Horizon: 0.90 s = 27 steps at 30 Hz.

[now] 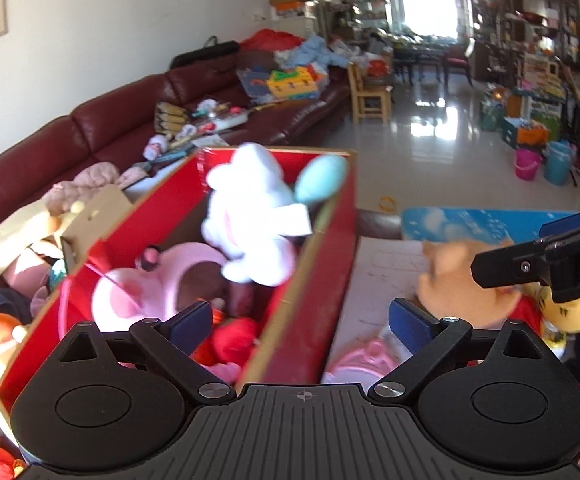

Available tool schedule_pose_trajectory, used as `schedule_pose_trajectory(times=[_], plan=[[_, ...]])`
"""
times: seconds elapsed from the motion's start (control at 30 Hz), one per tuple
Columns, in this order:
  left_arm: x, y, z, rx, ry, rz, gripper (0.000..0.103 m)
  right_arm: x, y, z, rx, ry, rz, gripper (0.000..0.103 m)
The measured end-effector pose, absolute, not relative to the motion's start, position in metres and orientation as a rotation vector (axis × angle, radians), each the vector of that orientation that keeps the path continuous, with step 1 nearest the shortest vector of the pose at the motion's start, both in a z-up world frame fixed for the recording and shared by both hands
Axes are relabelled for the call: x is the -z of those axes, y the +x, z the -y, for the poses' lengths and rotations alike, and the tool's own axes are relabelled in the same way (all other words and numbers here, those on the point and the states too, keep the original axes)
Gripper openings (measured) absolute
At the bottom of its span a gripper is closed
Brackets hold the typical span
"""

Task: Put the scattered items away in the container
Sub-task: 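Move both tools back from the box to the orange strainer ladle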

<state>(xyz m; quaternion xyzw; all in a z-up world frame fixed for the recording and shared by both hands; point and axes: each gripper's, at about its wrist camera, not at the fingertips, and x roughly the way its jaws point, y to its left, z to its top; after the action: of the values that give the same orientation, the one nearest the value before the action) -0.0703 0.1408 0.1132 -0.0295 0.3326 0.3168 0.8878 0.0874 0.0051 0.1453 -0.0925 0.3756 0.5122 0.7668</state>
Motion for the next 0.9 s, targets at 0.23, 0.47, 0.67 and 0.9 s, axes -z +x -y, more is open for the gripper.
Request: schedule_pose_trajectory(times=[0.23,0.47,0.67,0.9], plan=[[-0.085,-0.043,-0.094,-0.541,-0.006,-0.760,0.100,-0.116,0.094,0.056,-1.026,-0.166,-0.892,0.098],[-0.048,-0.016,-0.040,-0.386,0.050,-0.813,0.100,-0.083,0.099,0.138,-0.893,-0.089,-0.973,0.099],[-0.007,0.001,0.014,-0.218,0.106,-0.865,0.100,-0.037,0.106,0.211,-0.710,0.030,-1.101,0.099],[0.022,0.006,0.068,0.008,0.182,-0.894,0.100,0.016,0.109,0.267,-0.567,0.195,-1.278,0.099]])
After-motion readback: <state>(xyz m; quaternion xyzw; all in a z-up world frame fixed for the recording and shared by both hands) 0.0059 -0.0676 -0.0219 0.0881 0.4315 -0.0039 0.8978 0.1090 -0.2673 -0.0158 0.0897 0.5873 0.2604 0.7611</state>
